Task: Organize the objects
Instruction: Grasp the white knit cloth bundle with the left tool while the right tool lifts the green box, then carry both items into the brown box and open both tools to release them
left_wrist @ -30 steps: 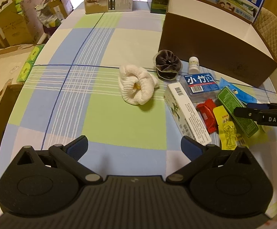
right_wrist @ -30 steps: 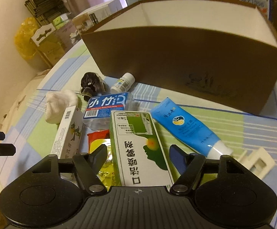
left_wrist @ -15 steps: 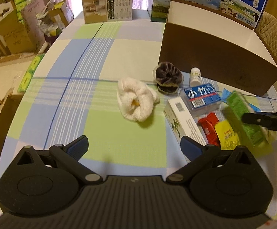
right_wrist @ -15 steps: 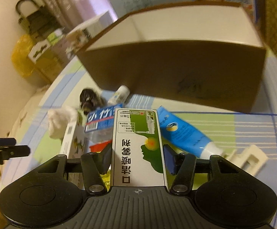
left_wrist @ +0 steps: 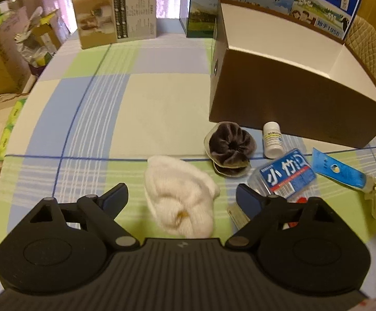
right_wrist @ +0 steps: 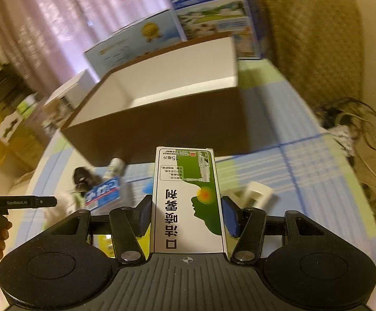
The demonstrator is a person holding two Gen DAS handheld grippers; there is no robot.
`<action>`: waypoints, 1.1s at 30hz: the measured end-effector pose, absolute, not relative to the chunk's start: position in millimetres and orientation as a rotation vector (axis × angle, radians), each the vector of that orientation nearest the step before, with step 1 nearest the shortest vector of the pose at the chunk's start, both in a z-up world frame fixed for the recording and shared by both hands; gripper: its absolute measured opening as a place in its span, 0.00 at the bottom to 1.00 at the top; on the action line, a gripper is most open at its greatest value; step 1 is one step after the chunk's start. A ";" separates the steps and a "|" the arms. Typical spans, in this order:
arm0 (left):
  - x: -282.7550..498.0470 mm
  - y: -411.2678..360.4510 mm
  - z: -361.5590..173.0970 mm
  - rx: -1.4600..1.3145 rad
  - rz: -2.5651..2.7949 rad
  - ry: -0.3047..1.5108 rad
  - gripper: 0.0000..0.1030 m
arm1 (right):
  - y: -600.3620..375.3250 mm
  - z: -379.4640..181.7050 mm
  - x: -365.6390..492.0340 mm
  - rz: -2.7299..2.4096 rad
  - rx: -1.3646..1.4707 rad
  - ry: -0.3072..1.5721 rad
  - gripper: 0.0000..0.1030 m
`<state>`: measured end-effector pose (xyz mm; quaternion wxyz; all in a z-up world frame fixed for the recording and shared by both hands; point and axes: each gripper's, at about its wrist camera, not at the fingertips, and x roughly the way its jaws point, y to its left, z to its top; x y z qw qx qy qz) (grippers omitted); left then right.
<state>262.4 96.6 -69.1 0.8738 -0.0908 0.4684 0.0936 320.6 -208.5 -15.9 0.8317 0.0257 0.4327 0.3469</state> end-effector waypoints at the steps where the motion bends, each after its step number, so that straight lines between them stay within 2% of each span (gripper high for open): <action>1: 266.5 98.4 -72.3 -0.187 0.188 0.983 0.81 | -211.0 -16.0 320.2 0.719 0.062 0.921 0.51; 4: 276.7 102.3 -82.3 -0.181 0.170 1.011 0.67 | -219.5 -15.4 318.4 0.677 0.075 0.923 0.51; 14: 275.3 112.7 -91.7 -0.222 0.130 1.035 0.39 | -218.0 -10.6 316.6 0.632 0.079 0.913 0.51; 19: 267.3 115.6 -74.1 -0.239 0.134 1.000 0.36 | -211.8 1.8 323.1 0.659 0.076 0.878 0.51; 25: 265.3 116.6 -20.1 -0.245 0.125 0.871 0.36 | -193.5 26.5 339.0 0.724 0.067 0.814 0.51; 33: 317.5 84.1 29.3 -0.209 0.030 0.746 0.37 | -141.7 49.5 375.5 0.789 0.044 0.747 0.51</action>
